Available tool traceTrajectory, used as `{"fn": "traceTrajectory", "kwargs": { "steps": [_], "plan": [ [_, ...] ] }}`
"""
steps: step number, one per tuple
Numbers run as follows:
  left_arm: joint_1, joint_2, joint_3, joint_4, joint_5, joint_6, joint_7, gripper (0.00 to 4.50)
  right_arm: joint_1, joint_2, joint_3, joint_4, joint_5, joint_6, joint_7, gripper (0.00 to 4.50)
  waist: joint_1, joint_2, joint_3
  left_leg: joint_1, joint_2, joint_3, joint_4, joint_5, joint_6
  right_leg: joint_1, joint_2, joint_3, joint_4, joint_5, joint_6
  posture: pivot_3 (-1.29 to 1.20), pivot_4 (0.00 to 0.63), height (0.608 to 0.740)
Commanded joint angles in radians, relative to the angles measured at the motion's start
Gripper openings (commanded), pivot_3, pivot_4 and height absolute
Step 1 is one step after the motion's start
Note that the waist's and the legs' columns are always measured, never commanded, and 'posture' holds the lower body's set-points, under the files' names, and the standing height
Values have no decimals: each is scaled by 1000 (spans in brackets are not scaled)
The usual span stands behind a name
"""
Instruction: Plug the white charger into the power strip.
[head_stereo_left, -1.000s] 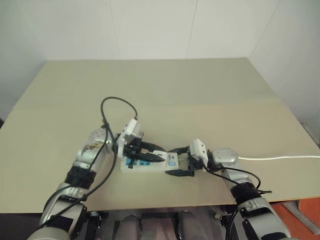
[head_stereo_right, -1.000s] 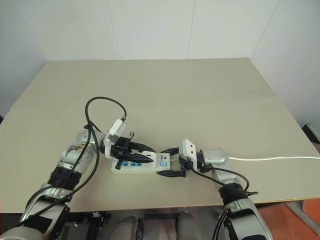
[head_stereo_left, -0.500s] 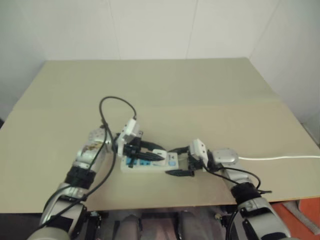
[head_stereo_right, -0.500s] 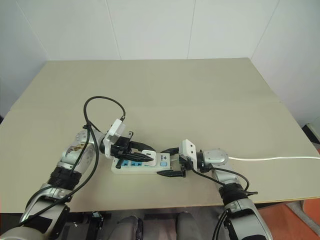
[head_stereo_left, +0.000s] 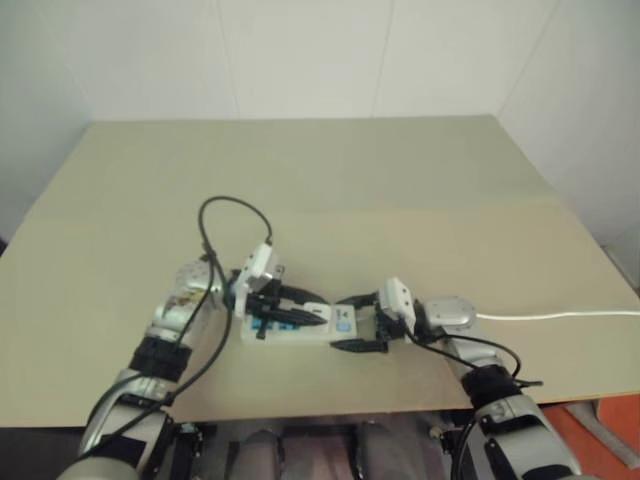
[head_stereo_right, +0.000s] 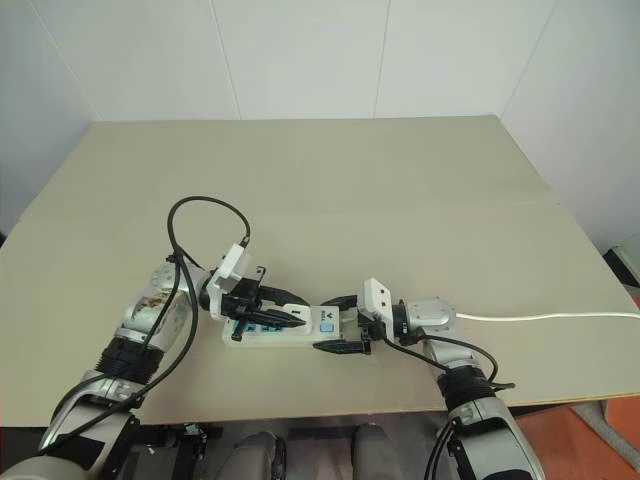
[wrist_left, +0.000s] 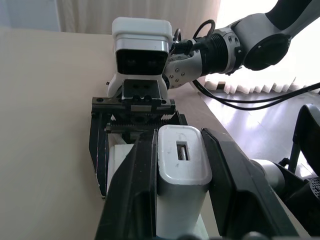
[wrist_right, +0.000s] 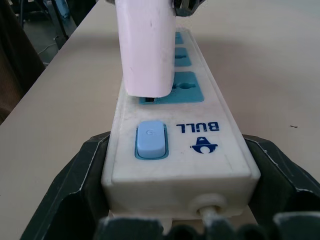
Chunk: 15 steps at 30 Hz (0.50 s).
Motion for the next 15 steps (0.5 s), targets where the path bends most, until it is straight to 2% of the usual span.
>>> {"fn": "traceTrajectory", "kwargs": {
  "steps": [1,15],
  "plan": [
    [30,4,14,15,21,-57,-4,1048,16,7,25,4,-7,23,0,3410,0,0,0,0,0,0,0,0,0,0,0,0,0,0,0,0,150,740],
    [137,19,2,-4,73,-108,104,1048,17,6,24,4,-5,22,1,3410,1,2,-2,3,0,0,-2,0,0,3,0,0,-1,0,0,0,150,740]
  ]
}}
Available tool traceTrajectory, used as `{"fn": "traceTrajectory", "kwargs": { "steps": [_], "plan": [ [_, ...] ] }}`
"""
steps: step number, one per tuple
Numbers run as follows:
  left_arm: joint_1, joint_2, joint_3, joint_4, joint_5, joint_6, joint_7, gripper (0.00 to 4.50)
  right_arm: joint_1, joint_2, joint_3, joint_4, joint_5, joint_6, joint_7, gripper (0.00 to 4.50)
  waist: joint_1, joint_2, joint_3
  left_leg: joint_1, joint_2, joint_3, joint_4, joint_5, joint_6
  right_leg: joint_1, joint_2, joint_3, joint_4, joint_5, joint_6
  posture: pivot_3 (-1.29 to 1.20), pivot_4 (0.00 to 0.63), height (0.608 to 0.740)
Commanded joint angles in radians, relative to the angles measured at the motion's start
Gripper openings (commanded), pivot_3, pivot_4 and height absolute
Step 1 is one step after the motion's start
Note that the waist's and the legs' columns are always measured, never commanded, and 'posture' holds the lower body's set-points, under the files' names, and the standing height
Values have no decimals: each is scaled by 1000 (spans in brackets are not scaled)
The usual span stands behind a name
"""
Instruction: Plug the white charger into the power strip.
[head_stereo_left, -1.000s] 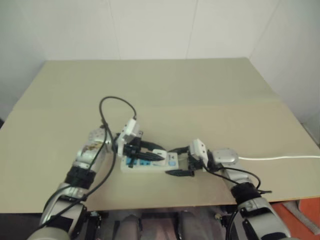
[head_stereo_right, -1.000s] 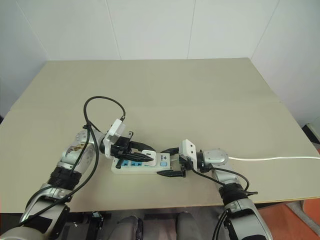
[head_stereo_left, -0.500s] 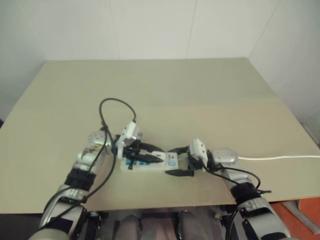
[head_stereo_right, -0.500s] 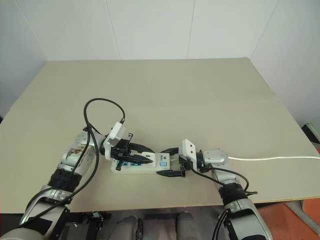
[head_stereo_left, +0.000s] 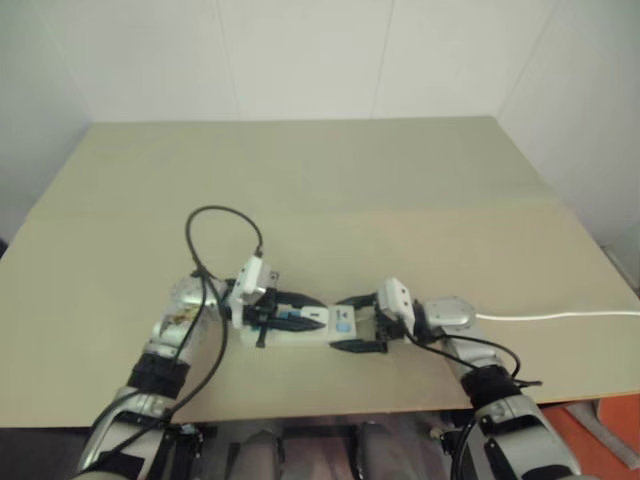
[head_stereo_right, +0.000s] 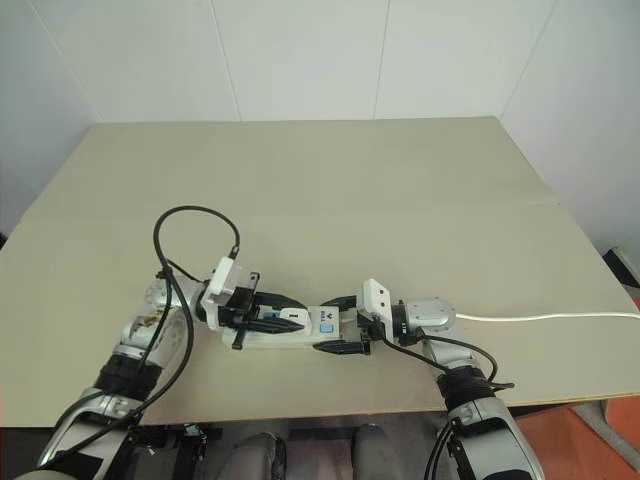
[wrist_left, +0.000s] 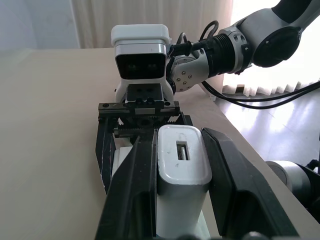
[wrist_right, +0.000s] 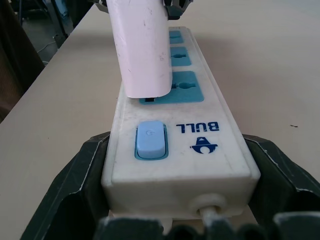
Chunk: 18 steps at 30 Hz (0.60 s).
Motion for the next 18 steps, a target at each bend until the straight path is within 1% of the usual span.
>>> {"fn": "traceTrajectory", "kwargs": {
  "steps": [1,8,18],
  "plan": [
    [50,28,-20,29,74,12,44,1048,17,5,23,3,-4,20,5,3410,1,1,-1,0,0,0,0,0,0,0,0,0,0,0,0,0,150,740],
    [63,45,-31,49,93,2,61,1048,11,4,24,9,-5,20,10,3410,2,4,-5,0,0,0,0,0,0,1,0,0,0,0,0,0,150,740],
    [49,66,-58,94,104,-8,27,1048,9,3,26,7,-3,23,16,3410,2,6,-6,1,0,0,-1,0,0,1,0,0,-1,0,0,0,150,740]
  ]
}}
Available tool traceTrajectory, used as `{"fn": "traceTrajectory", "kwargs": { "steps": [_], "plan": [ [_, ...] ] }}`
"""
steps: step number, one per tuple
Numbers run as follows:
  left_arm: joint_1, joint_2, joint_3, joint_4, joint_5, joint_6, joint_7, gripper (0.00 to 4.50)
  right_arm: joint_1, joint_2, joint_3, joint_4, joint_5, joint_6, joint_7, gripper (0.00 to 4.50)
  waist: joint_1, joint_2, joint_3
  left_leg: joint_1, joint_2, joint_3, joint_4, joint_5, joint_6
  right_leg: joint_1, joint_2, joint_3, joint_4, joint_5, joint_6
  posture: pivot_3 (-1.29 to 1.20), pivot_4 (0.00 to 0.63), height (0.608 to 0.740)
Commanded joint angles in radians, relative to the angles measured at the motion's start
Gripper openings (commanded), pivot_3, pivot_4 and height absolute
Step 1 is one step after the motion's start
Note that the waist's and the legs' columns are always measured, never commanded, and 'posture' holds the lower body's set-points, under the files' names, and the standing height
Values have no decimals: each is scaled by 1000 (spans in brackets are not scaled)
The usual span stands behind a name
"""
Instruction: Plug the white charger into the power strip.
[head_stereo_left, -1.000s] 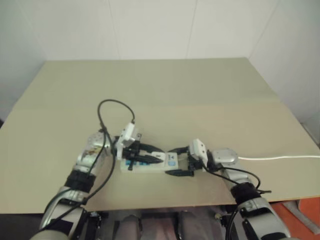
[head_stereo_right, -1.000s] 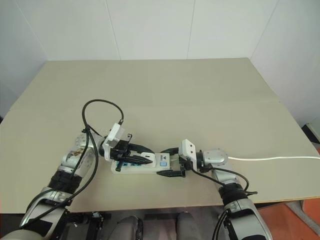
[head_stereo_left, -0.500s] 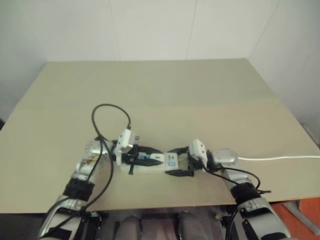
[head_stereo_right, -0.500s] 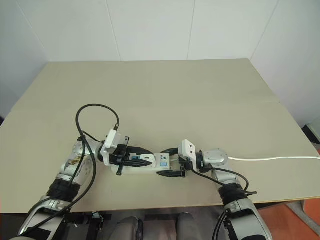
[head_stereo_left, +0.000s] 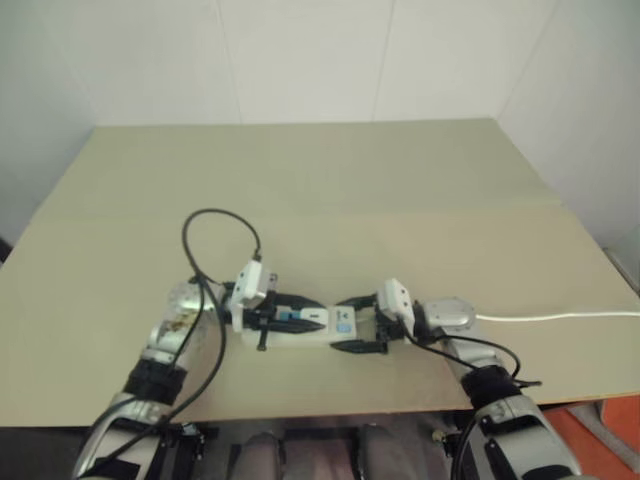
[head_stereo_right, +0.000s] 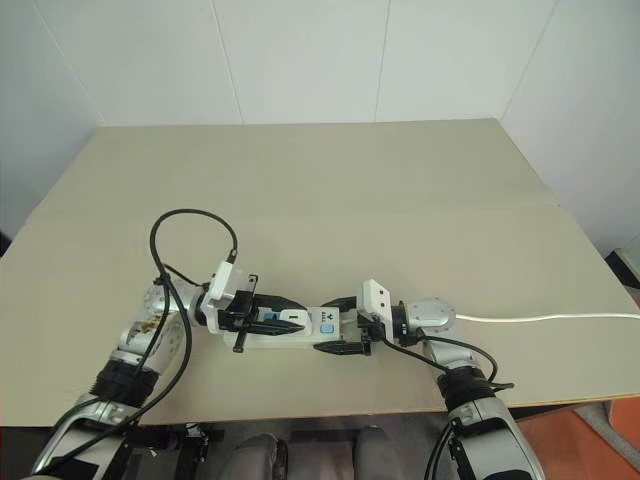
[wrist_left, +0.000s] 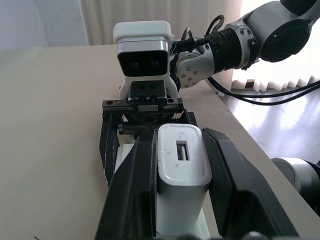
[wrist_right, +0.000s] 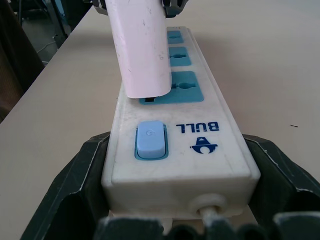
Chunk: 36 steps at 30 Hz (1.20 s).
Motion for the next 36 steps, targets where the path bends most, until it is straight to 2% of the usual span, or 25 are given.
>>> {"fn": "traceTrajectory", "kwargs": {
  "steps": [1,14,20,36],
  "plan": [
    [28,48,-41,114,107,10,-3,1048,8,4,25,2,-1,19,17,3410,0,0,0,0,0,0,0,0,0,0,0,0,0,0,0,0,150,740],
    [-5,43,-73,172,137,-5,27,1048,12,4,25,-8,-1,19,9,3410,2,2,-2,3,0,0,0,0,0,3,0,0,0,0,0,0,150,740],
    [13,51,-98,124,158,11,59,1048,16,-1,25,-12,0,22,7,3410,2,2,-2,16,0,0,-7,0,0,17,0,0,-8,0,0,0,150,740],
    [29,59,-123,81,175,39,98,1048,9,-4,28,-1,-2,20,6,3410,3,3,-2,16,0,0,-9,0,0,17,0,0,-10,0,0,0,150,740]
  ]
}}
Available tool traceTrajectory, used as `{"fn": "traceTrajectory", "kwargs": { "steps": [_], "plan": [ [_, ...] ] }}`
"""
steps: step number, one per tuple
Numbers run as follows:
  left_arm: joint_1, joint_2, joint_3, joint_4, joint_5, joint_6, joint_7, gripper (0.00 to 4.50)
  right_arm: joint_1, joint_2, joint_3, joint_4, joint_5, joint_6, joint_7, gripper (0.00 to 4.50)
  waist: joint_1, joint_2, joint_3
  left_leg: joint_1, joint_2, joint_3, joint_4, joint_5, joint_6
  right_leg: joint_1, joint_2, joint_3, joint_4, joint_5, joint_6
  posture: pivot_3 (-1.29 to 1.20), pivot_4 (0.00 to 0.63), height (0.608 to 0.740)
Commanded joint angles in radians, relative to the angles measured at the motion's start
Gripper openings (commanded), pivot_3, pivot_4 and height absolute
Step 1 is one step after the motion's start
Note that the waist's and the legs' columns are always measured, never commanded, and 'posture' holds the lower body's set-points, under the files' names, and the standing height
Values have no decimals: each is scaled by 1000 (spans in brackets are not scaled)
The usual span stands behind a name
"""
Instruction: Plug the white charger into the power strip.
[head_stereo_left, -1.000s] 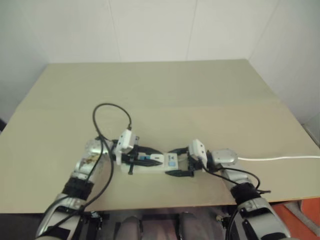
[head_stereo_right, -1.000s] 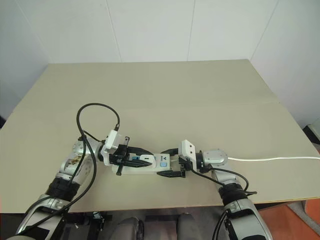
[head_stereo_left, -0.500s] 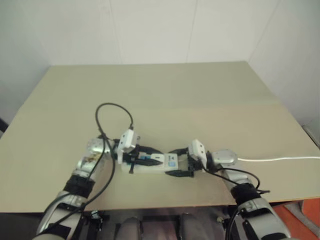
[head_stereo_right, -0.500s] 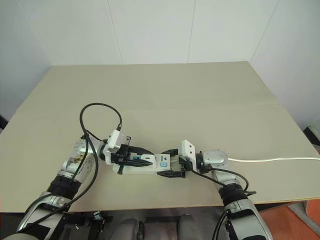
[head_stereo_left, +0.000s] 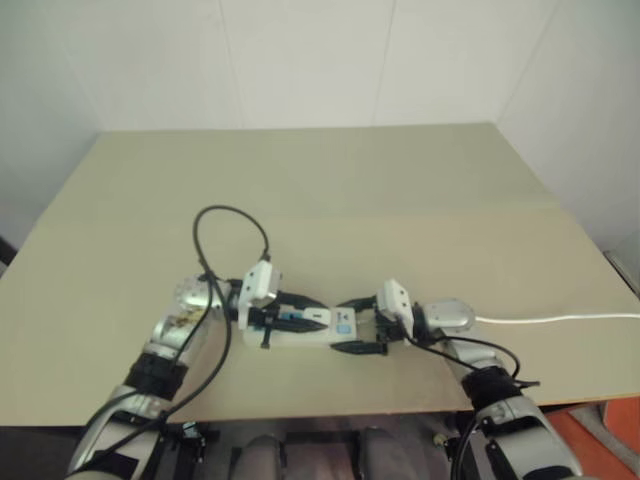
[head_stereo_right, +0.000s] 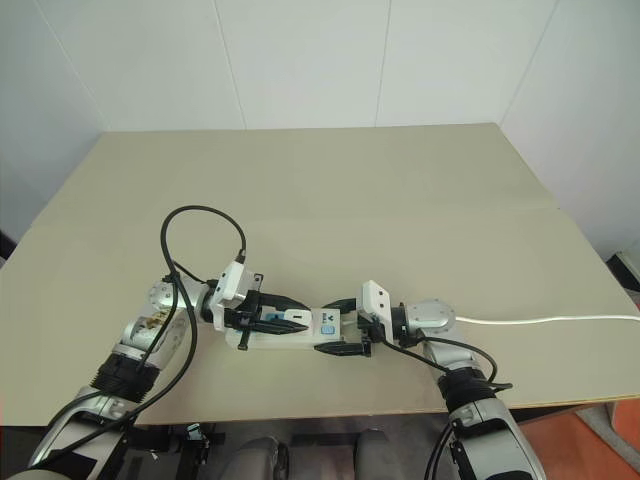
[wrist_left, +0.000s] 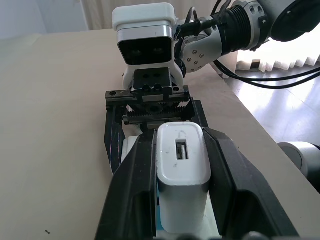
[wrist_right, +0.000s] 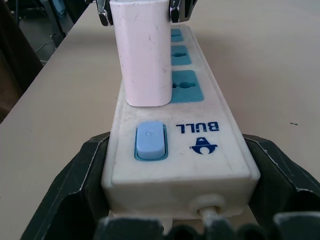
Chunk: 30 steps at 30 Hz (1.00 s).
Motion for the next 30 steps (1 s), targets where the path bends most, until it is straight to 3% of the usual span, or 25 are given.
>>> {"fn": "traceTrajectory", "kwargs": {
  "steps": [1,3,14,23,26,30],
  "plan": [
    [51,38,-59,78,133,48,43,1048,4,2,20,0,1,8,22,3410,0,0,0,0,0,0,0,0,0,0,0,0,0,0,0,0,150,740],
    [56,34,-53,77,128,45,48,1048,1,2,19,3,0,6,21,3410,0,0,0,0,0,0,0,0,0,0,0,0,0,0,0,0,150,740],
    [62,29,-35,69,126,56,44,4458,-3,4,20,9,-2,0,19,3410,-4,1,0,0,0,0,-4,0,0,-2,0,1,-2,0,0,0,150,740],
    [26,48,41,33,59,100,5,4458,-15,9,20,21,-4,3,15,3410,-7,1,0,-1,0,0,-4,0,0,-2,0,1,-3,0,0,0,150,740],
    [-10,90,89,10,33,123,-18,4500,-23,8,18,29,-6,8,17,4403,-11,-1,2,-2,1,0,-4,0,0,-4,1,1,-3,0,0,0,150,740],
    [-38,181,143,-35,-9,152,-82,4500,-28,6,7,34,-7,-10,10,4456,-13,-5,5,-6,1,0,-5,0,0,-7,1,0,-3,0,0,0,150,740]
  ]
}}
